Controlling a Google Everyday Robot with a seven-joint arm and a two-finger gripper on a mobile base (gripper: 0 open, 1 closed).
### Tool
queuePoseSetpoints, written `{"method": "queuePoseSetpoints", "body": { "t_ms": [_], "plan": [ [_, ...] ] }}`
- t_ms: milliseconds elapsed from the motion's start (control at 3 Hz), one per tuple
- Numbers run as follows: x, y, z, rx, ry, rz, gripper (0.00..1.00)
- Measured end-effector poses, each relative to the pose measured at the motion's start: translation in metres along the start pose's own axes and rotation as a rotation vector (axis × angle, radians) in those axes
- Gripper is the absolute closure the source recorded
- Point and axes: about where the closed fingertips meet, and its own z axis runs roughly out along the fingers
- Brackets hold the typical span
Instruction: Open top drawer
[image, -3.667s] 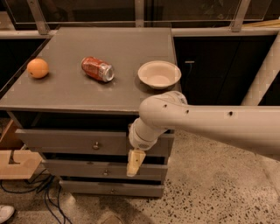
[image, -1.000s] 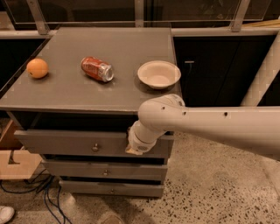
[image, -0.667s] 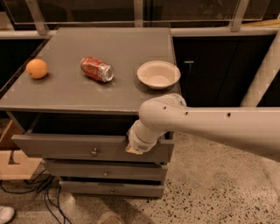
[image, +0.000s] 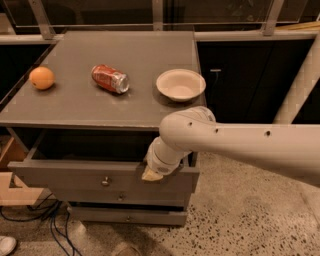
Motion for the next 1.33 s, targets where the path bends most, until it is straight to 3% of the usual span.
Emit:
{"method": "queuePoseSetpoints", "body": {
  "t_ms": [667, 1333],
  "plan": [
    [0.0063, 0.0162, -0.0173, 0.023, 0.019, 0.010, 1.00],
    [0.0066, 0.0176, -0.0163, 0.015, 0.039, 0.000, 1.00]
  ]
}}
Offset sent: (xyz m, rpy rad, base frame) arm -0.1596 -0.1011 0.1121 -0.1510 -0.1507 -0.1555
